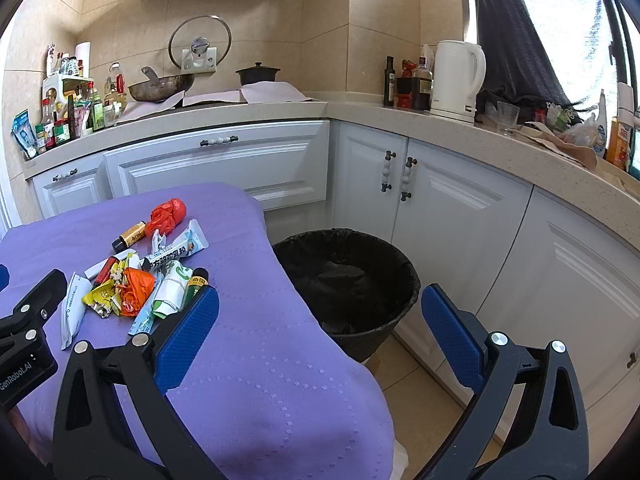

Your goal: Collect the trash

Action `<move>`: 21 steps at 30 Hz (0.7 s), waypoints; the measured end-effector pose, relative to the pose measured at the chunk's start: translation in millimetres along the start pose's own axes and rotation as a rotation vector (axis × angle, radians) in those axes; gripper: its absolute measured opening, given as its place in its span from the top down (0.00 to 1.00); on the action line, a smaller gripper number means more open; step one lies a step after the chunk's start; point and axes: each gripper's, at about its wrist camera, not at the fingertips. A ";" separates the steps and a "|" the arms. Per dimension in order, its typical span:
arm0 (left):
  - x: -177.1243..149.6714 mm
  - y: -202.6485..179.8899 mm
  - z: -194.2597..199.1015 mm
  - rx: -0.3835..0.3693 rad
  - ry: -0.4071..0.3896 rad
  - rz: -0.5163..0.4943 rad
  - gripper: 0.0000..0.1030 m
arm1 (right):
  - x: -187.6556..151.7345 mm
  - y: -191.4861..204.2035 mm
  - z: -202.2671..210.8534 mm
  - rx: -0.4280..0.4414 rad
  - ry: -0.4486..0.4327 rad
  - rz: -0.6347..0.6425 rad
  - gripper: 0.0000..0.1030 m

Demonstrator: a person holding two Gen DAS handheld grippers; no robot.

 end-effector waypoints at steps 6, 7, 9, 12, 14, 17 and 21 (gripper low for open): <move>-0.1 0.4 0.1 0.002 0.006 -0.002 0.06 | 0.0 -0.1 -0.2 0.000 0.001 0.000 0.04; 0.0 1.6 0.5 -0.002 0.007 0.000 0.06 | -0.1 -0.1 -0.2 0.000 0.001 0.000 0.04; -0.1 2.4 1.2 -0.003 0.008 0.002 0.06 | -1.4 3.7 -0.5 -0.001 0.002 0.004 0.04; -0.8 1.6 1.2 0.001 -0.007 -0.002 0.06 | -1.6 3.9 -0.6 0.000 0.002 0.003 0.04; -1.2 2.3 1.4 0.000 -0.006 0.000 0.06 | -1.6 4.2 -0.7 -0.002 0.002 0.003 0.04; -1.0 1.1 0.8 0.000 -0.003 -0.003 0.06 | -1.8 4.2 -0.8 0.000 0.003 0.002 0.04; -1.0 0.8 0.4 0.000 -0.001 -0.002 0.06 | -1.6 4.1 -0.6 -0.001 0.002 0.002 0.04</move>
Point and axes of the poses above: each gripper's, at about its wrist camera, not at the fingertips, and z roughly against the way its jaws point, y to its left, x to its top, and after that the axes turned 5 degrees about y, right-handed
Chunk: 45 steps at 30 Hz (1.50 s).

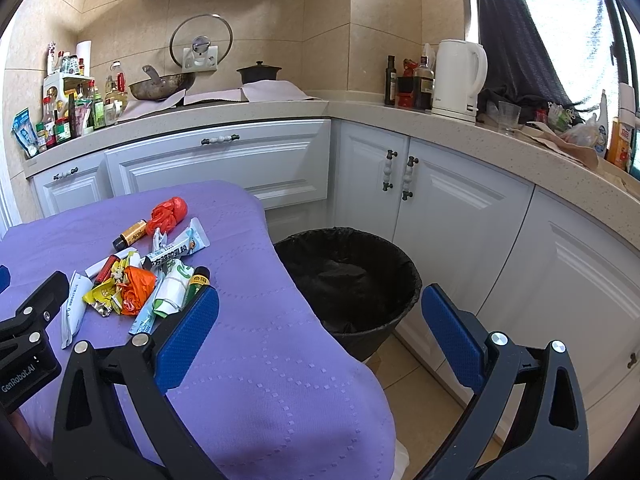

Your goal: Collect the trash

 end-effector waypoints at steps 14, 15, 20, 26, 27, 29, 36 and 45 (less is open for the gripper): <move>-2.7 6.4 -7.4 0.002 0.000 -0.004 0.06 | -1.7 2.9 -1.2 -0.002 0.002 0.000 0.04; -2.7 6.3 -7.4 0.003 0.000 -0.004 0.06 | -2.6 4.3 -1.8 -0.002 0.003 0.001 0.04; -9.1 9.9 -10.0 0.002 0.002 -0.003 0.06 | -4.4 6.6 -4.3 -0.001 0.007 0.002 0.04; -13.5 4.6 -19.5 0.026 0.028 -0.037 0.06 | -5.7 9.2 -8.9 0.000 0.022 0.003 0.04; -14.1 5.8 -21.1 0.033 0.036 -0.045 0.06 | -4.2 7.7 -10.0 0.000 0.026 0.004 0.04; -15.5 9.8 -24.4 0.057 0.059 -0.066 0.06 | -5.7 8.8 -13.0 0.002 0.033 0.006 0.04; -18.3 36.1 -37.0 0.090 0.096 -0.005 0.06 | -7.4 15.5 -24.6 0.025 0.065 0.008 0.04; -31.5 63.4 -61.0 0.091 0.153 0.083 0.07 | -6.2 29.9 -48.3 0.077 0.126 0.031 0.13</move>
Point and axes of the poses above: each gripper's, at about its wrist camera, not at the fingertips, and z roughly against the way its jaws point, y to its left, x to its top, and after that the axes turned 5 degrees about y, right-handed
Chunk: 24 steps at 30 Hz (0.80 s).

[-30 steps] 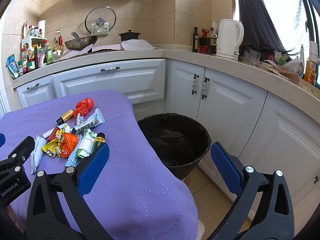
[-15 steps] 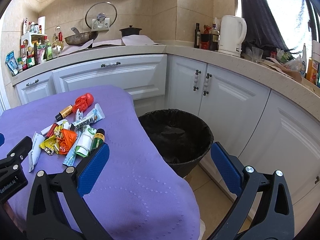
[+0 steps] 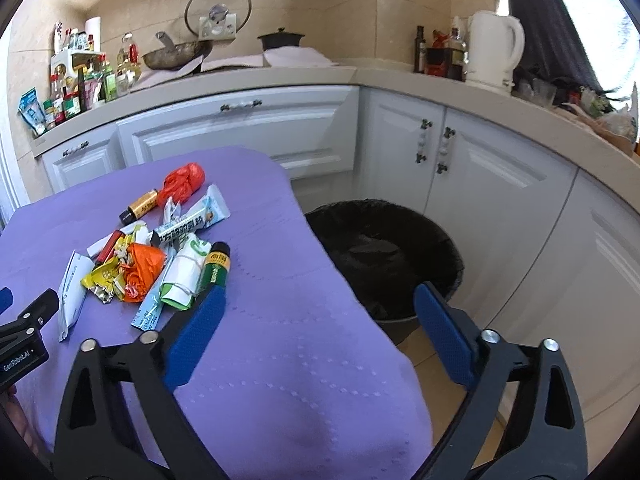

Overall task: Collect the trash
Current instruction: 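Grasp the white tube with the left tool while the right tool grasps the green bottle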

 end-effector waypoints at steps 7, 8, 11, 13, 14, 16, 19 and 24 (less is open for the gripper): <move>4.4 -1.5 -20.5 -0.031 0.042 0.013 0.09 | 3.7 10.0 -17.3 0.015 0.041 0.016 0.17; 4.7 -2.4 -23.1 -0.036 0.048 0.009 0.15 | 4.8 11.3 -19.0 0.016 0.044 0.018 0.17; 6.4 -4.9 -33.0 -0.060 0.087 -0.001 0.36 | 8.1 15.1 -24.1 0.020 0.052 0.022 0.17; 6.7 -4.6 -38.0 -0.076 0.101 -0.001 0.38 | 9.9 17.1 -27.2 0.023 0.057 0.026 0.17; 6.3 -4.6 -39.8 -0.079 0.105 -0.006 0.41 | 11.2 19.2 -29.4 0.025 0.060 0.030 0.17; 6.5 -4.3 -42.7 -0.090 0.114 -0.014 0.50 | 13.8 24.4 -34.0 0.032 0.067 0.038 0.18; 6.2 -1.5 -48.2 -0.122 0.140 -0.016 0.67 | 17.4 31.8 -40.2 0.051 0.082 0.047 0.23; 8.1 8.1 -47.9 -0.119 0.132 0.001 0.68 | 20.9 46.7 -50.0 0.071 0.097 0.078 0.32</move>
Point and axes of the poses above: each gripper's, at about its wrist camera, not at the fingertips, and z roughly against the way its jaws point, y to its left, x to its top, and after that the axes turned 5 degrees about y, right-handed
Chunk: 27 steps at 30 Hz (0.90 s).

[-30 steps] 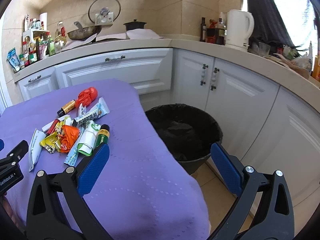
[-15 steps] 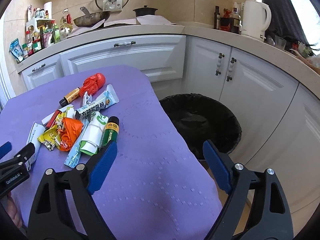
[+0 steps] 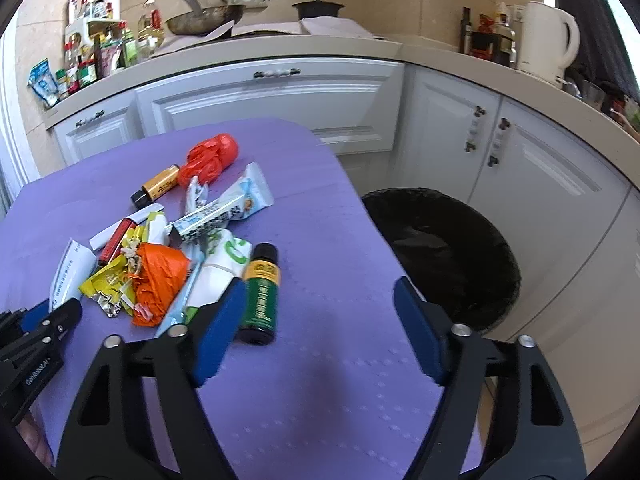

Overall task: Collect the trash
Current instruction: 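Grasp the white tube with the left tool while the right tool grasps the green bottle, then carry the white tube and green bottle over the black bin with both tools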

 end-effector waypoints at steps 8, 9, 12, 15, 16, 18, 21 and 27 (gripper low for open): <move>6.3 14.3 3.9 0.044 -0.019 0.011 0.68 | 3.6 14.4 -19.2 0.031 0.056 0.023 0.49; 7.0 15.9 3.5 0.046 -0.017 0.013 0.68 | 4.0 16.1 -21.1 0.033 0.061 0.025 0.50; 8.1 20.1 1.5 0.046 -0.009 0.017 0.68 | 5.5 17.7 -27.2 0.041 0.081 0.024 0.58; 9.4 22.3 -0.7 0.039 0.000 0.019 0.68 | 6.3 18.1 -31.3 0.051 0.096 0.021 0.66; 9.5 22.4 -1.1 0.037 0.001 0.018 0.68 | 6.5 18.0 -32.1 0.055 0.101 0.020 0.69; 9.8 22.2 -1.7 0.033 0.000 0.016 0.68 | 6.8 18.1 -35.9 0.070 0.121 0.022 0.76; 9.5 21.8 -2.4 0.031 -0.005 0.012 0.68 | 5.4 18.7 -37.7 0.071 0.122 0.019 0.77; 9.6 21.5 0.1 0.024 -0.016 0.019 0.68 | 3.1 16.0 -34.8 0.062 0.096 0.006 0.77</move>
Point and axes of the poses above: each gripper's, at about its wrist camera, not at the fingertips, and z roughly against the way its jaws point, y to its left, x to its top, and after that the axes turned 5 degrees about y, right-handed
